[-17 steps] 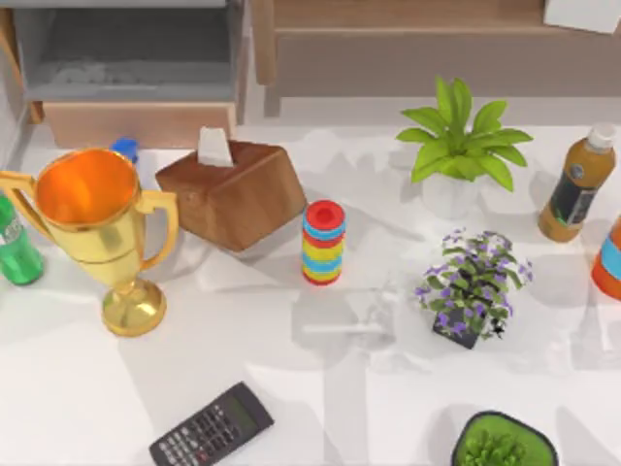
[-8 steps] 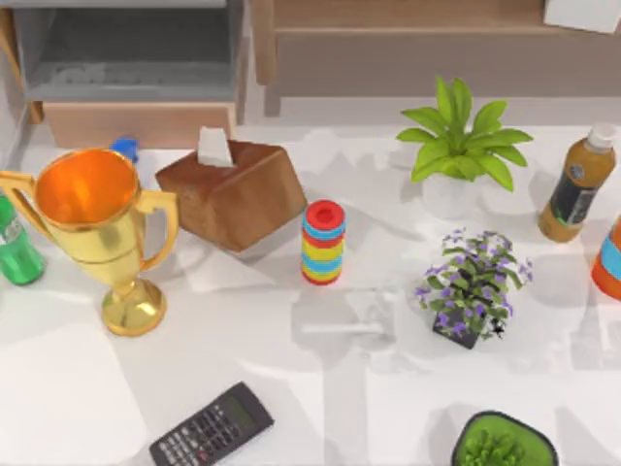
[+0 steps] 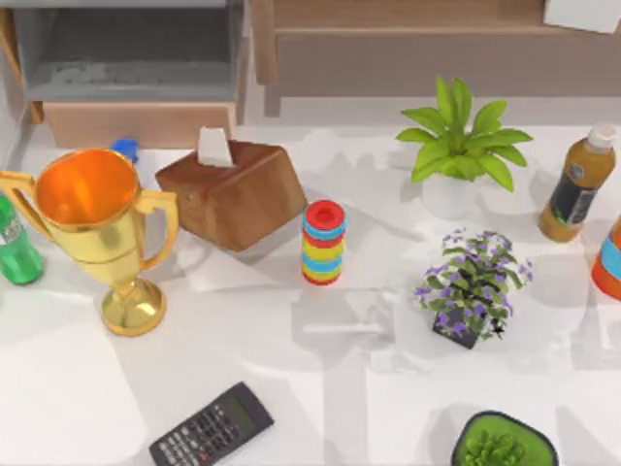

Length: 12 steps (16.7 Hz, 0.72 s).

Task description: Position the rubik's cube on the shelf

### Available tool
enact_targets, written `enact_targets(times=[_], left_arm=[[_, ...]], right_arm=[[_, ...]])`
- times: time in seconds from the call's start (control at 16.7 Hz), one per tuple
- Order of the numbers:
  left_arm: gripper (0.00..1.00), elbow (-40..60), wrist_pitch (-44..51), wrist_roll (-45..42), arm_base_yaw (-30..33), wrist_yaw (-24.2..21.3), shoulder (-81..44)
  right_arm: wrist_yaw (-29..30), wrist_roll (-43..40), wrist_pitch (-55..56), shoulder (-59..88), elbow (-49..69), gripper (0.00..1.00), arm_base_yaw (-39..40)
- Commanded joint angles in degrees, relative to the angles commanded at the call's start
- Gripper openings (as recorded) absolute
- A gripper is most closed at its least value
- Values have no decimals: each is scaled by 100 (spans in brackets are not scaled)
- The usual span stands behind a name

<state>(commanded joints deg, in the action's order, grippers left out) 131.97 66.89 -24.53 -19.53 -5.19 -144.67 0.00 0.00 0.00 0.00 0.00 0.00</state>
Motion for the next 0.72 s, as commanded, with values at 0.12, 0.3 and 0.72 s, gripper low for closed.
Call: enact_targets(times=[0.12,0.3,0.72], left_arm=[[10,0,0,0,0,0,0],[0,0,0,0,0,0,0],[0,-4,1,-9,-19,1,6]], right_arm=[[0,0,0,0,0,100,0],[0,0,0,0,0,100,0],[0,0,0,0,0,100,0]])
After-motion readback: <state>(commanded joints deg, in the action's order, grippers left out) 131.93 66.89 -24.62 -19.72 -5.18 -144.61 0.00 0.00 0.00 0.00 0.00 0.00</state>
